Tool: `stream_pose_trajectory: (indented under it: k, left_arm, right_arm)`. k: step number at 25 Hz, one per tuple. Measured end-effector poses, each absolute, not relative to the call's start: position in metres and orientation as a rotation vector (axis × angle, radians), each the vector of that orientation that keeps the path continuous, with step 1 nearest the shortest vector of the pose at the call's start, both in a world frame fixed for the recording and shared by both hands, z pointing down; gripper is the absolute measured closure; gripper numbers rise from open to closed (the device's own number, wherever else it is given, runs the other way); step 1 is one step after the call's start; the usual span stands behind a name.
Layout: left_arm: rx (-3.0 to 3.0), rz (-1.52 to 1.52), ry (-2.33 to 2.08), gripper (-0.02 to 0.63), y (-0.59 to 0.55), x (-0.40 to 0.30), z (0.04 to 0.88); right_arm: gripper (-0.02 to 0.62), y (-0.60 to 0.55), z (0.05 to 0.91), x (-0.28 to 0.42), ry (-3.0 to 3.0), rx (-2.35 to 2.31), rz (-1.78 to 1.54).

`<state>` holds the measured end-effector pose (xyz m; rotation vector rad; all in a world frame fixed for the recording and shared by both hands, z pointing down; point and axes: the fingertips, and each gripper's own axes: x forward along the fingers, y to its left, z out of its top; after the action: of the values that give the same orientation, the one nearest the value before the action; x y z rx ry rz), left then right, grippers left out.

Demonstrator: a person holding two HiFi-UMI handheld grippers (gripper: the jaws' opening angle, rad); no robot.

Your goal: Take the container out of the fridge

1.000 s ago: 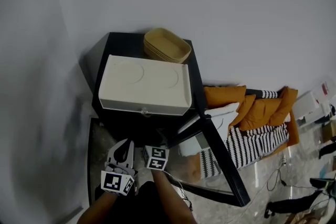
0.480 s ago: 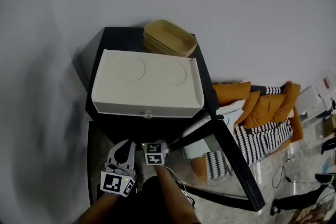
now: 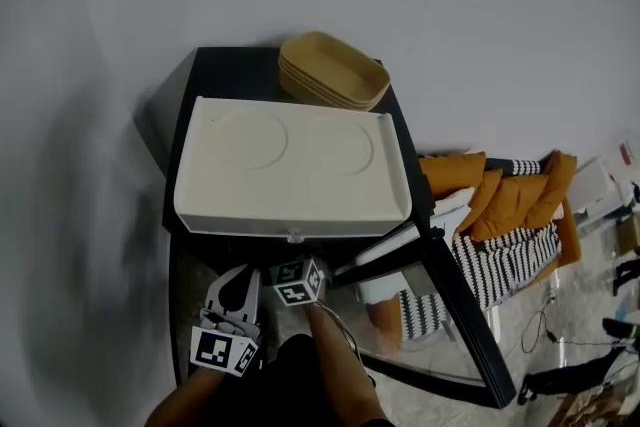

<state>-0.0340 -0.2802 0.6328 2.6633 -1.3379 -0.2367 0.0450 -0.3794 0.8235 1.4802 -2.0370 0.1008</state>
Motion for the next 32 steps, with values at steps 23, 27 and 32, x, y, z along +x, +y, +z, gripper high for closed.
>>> stream_pose_trajectory:
  k: [23, 27, 32]
  left_arm:
    - [2.671, -0.228, -1.324, 0.601, -0.291, -0.041, 0.636]
    - [2.67, -0.223, -1.325, 0.601, -0.29, -0.04, 0.636]
    - [2.66, -0.208, -1.327, 0.601, -0.288, -0.041, 0.636]
  right_arm:
    - [0.509, -0.394, 0.86, 0.062, -1.656, 0.99, -0.288]
    - [0.523, -0.395, 0.862, 0.062, -1.622, 0.914, -0.351]
    - [0.555, -0.392, 0.864, 0.059, -1.569, 0.8, -0.428]
